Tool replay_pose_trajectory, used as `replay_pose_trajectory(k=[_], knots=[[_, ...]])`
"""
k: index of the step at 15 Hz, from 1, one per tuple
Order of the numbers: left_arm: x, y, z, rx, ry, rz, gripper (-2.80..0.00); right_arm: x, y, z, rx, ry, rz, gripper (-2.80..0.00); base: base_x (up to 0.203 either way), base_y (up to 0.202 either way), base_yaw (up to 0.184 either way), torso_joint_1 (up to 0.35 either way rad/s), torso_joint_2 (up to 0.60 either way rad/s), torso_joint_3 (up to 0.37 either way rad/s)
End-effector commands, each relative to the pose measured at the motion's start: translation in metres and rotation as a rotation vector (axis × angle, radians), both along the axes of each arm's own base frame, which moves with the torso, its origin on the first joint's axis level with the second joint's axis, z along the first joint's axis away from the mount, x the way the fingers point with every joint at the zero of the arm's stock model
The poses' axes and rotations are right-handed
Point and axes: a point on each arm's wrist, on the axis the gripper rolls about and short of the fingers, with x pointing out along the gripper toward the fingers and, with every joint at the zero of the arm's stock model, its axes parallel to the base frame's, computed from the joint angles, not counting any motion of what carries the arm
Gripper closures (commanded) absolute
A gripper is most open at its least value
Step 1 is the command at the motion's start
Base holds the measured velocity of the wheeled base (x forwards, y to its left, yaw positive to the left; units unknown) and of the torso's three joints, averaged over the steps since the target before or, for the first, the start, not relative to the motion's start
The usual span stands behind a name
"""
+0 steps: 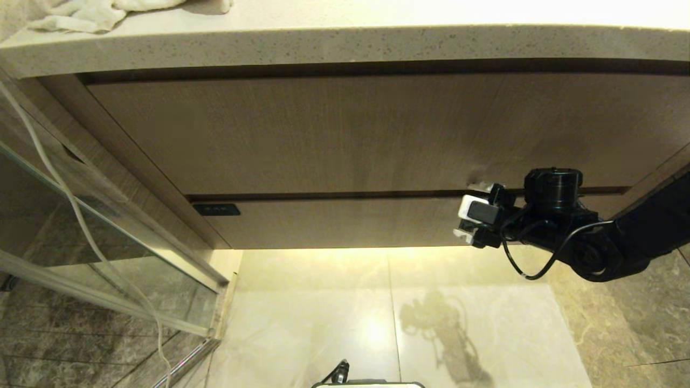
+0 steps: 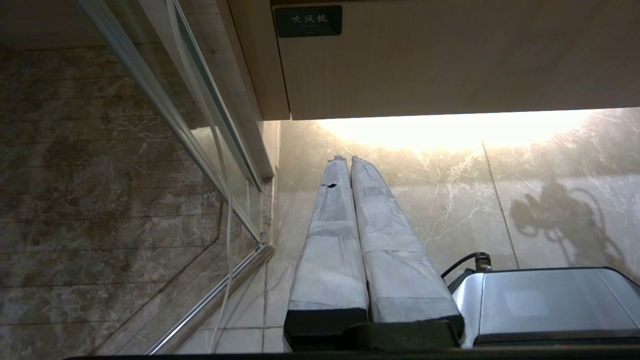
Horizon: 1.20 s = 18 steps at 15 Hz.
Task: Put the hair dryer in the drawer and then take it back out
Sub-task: Pull open the drawer
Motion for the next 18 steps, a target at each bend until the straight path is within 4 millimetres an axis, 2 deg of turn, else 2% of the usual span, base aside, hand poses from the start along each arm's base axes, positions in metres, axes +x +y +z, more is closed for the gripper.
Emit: replay_pose_trajectory(k=[1, 6, 12, 18], knots=[[0.0, 0.0, 0.0, 0.0, 0.001, 0.0, 0.0, 0.004, 0.002, -0.015, 0.003, 0.032, 0.055, -2.8, 0.0, 0.0, 0.0, 0.0, 0.0, 0.0], [0.0, 0.0, 0.0, 0.0, 0.002, 0.0, 0.0, 0.011, 0.003, -0.025, -0.003, 0.046, 0.064, -2.8, 0.0, 0.0, 0.0, 0.0, 0.0, 0.0], [0.0, 0.0, 0.0, 0.0, 0.002, 0.0, 0.0, 0.037, 0.008, -0.033, 0.0, -0.035, 0.064, -2.8, 0.0, 0.0, 0.0, 0.0, 0.0, 0.0], [0.0, 0.0, 0.0, 0.0, 0.002, 0.0, 0.0, 0.044, 0.005, -0.054, -0.006, 0.029, 0.045, -2.8, 0.0, 0.0, 0.0, 0.0, 0.0, 0.0]])
